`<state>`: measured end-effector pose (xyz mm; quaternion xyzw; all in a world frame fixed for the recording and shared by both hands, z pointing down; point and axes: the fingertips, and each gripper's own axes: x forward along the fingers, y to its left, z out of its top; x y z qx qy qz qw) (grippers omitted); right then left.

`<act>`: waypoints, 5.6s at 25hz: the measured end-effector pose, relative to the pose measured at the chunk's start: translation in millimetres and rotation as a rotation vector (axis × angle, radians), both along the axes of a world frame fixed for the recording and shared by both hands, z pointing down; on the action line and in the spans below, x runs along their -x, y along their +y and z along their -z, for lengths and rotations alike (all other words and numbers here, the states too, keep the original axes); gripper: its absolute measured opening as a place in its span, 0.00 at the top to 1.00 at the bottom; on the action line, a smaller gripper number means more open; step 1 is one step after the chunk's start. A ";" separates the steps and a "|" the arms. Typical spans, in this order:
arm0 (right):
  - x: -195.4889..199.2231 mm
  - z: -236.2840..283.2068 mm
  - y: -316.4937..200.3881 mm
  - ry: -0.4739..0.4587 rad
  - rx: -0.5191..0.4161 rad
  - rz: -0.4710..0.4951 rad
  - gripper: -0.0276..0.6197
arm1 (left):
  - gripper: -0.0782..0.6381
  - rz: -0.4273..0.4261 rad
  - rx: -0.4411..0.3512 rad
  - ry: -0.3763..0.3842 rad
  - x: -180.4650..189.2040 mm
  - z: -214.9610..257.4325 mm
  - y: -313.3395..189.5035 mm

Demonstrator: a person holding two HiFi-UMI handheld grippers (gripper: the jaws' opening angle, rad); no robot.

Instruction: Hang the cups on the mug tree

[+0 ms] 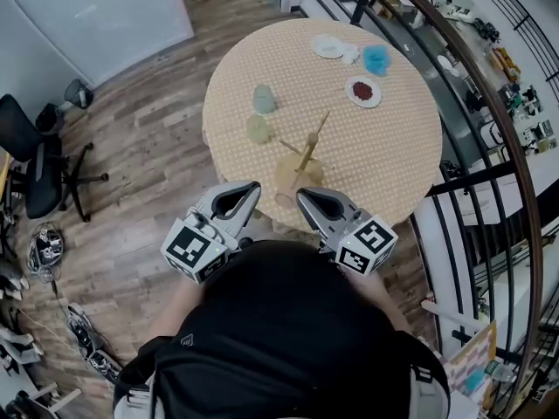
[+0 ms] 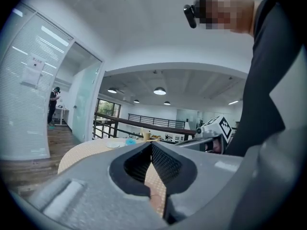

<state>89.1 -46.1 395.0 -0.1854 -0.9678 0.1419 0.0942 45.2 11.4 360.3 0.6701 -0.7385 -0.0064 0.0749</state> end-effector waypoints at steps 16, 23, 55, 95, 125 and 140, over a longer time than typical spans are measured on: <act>29.0 -31.7 4.9 0.033 0.059 -0.036 0.93 | 0.88 -0.012 0.066 0.084 50.6 -19.4 -14.0; 94.8 -69.4 -9.4 0.099 0.102 -0.365 0.93 | 0.88 -0.238 0.133 0.076 142.8 -49.6 -31.8; 163.4 -88.4 10.3 0.152 0.173 -0.997 0.93 | 0.56 -1.134 0.681 -0.731 223.2 -206.2 -88.0; 91.8 -114.2 58.7 0.214 0.320 -1.469 0.93 | 0.47 -1.579 0.878 -1.083 192.5 -310.4 -108.0; 88.1 -97.4 -13.0 0.202 0.222 -0.943 0.93 | 0.47 -1.105 0.744 -0.568 159.5 -147.4 -95.6; 84.6 -98.3 -26.5 0.145 0.234 -0.815 0.93 | 0.47 -1.011 0.642 -0.426 137.1 -73.2 -74.5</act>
